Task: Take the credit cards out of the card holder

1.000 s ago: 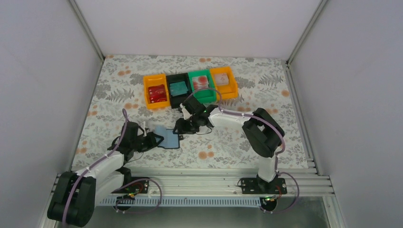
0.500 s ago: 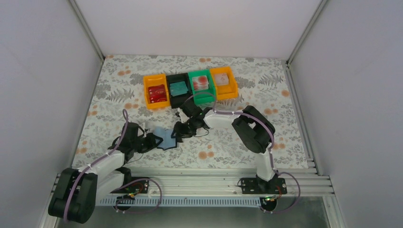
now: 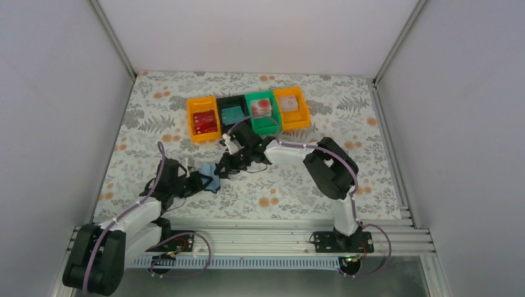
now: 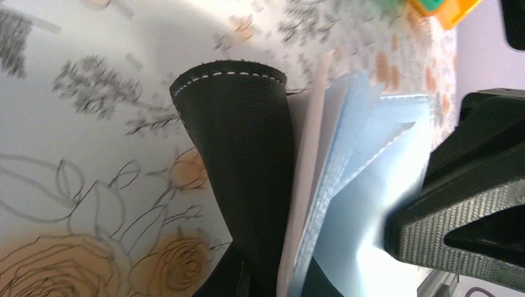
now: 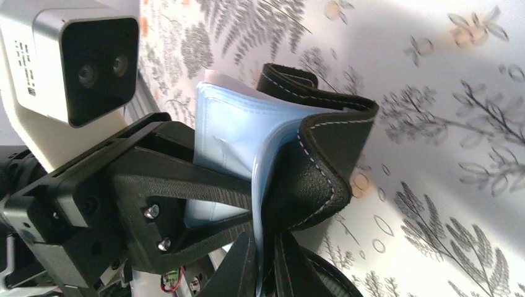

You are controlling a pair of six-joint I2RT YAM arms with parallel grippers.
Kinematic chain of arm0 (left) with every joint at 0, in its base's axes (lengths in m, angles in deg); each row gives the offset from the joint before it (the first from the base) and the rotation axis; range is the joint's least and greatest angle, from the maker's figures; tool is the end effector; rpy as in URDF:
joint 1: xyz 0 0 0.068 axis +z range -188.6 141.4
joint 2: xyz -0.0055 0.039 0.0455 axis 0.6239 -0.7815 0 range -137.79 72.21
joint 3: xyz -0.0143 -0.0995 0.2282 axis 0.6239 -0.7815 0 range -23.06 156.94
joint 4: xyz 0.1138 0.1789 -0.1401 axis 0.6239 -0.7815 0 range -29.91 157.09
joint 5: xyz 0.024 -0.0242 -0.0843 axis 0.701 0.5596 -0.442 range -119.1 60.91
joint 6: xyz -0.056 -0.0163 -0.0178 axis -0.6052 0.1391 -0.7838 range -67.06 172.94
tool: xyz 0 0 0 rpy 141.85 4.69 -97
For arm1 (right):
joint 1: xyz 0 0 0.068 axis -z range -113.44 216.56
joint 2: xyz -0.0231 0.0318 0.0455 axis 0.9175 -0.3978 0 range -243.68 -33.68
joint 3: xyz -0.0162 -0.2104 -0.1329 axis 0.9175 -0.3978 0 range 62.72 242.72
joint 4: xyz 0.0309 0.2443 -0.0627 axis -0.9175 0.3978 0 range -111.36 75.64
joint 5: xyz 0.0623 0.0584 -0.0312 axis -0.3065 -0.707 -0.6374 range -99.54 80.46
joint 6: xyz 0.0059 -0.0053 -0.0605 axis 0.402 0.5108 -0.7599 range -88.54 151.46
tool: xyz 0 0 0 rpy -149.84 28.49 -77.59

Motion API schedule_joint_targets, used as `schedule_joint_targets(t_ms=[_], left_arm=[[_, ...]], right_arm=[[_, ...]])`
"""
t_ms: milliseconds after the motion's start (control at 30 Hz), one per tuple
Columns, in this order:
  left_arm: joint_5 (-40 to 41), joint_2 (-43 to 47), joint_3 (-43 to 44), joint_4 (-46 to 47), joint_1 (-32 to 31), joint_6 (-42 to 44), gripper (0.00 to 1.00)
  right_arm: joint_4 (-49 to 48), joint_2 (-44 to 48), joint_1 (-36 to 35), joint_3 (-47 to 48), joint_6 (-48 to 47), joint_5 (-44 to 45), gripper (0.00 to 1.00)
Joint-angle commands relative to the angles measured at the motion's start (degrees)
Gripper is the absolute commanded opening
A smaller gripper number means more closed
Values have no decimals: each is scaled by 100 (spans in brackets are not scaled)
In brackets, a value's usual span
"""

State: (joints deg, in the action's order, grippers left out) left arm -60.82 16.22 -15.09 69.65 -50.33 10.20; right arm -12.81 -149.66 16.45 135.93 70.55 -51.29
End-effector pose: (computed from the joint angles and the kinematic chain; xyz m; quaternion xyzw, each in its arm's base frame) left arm 0.1600 -0.0577 0.0957 -0.1382 0.8855 -0.3917 0.2084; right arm 0.2379 0.3320 0.1276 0.2022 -0.8662 -0.4567 0.0158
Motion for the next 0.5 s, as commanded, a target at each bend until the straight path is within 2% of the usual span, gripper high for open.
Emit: schedule_joint_targets(t_ms=[0,67,167,200,300,467], left_arm=[[-616,477,221,718,-10,226,2],[-809,645,377,822,-7,336,2],[-1231,716,807,1149,12,688,3],[-1370,709,1003,1248,16,834,2],[-1692,677,1546,1465,97,1035,2],[-2325,696,2331,1909,194,909,2]], right_arm=[[53,432,-25,477,-625,-419,4],[367,832,14,721,-1059,-363,5],[1052,1263,16,1138,-1753,-270,32],[1314,1400,22,1254,-1943,-96,37],[1831,1985,129,1395,-2451,112,47],[1688,3439,882,985,-2652,15,66]])
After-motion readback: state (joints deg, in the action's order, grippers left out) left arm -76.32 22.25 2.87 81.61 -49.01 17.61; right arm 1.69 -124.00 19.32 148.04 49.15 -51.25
